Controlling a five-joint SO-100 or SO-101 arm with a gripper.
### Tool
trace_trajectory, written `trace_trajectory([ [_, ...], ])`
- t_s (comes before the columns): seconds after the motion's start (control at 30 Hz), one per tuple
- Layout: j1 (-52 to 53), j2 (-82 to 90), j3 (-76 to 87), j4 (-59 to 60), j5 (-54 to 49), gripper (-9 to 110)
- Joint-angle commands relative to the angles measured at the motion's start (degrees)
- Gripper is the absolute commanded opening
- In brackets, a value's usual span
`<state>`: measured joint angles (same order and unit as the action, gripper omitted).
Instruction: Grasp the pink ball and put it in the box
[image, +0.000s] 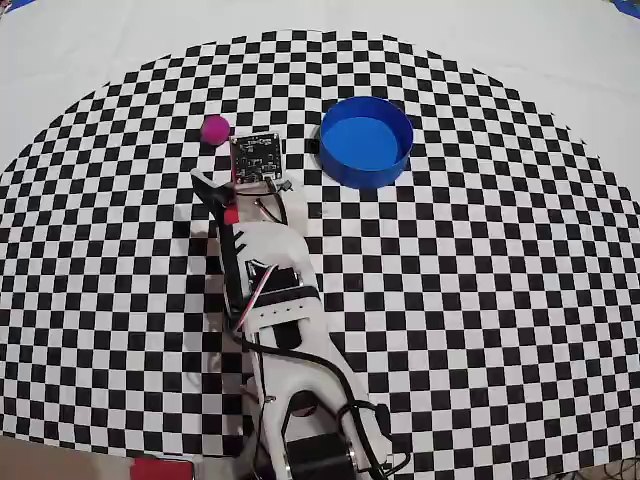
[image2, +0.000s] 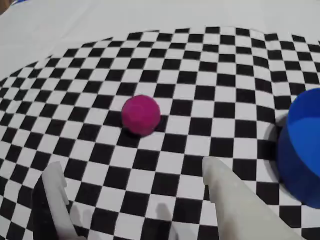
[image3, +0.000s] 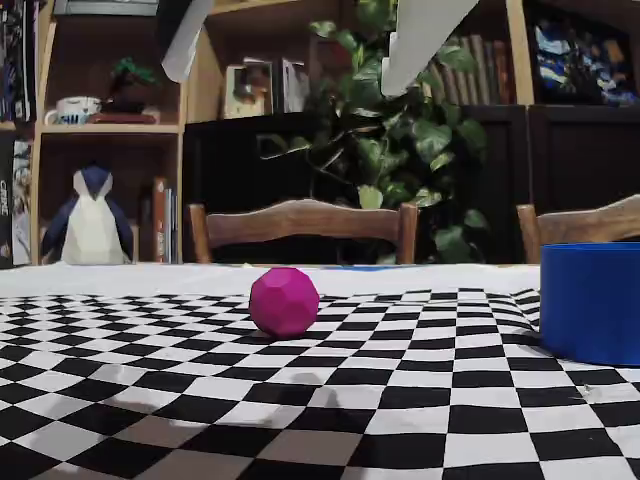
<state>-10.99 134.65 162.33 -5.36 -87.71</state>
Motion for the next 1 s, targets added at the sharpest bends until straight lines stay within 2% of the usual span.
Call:
trace_trajectory([
  [0.0, -0.1, -2.5, -3.4, -1.0, -0.4, 33],
  [0.97, -2.8, -22.5, -16.3, -3.1, -0.5, 33],
])
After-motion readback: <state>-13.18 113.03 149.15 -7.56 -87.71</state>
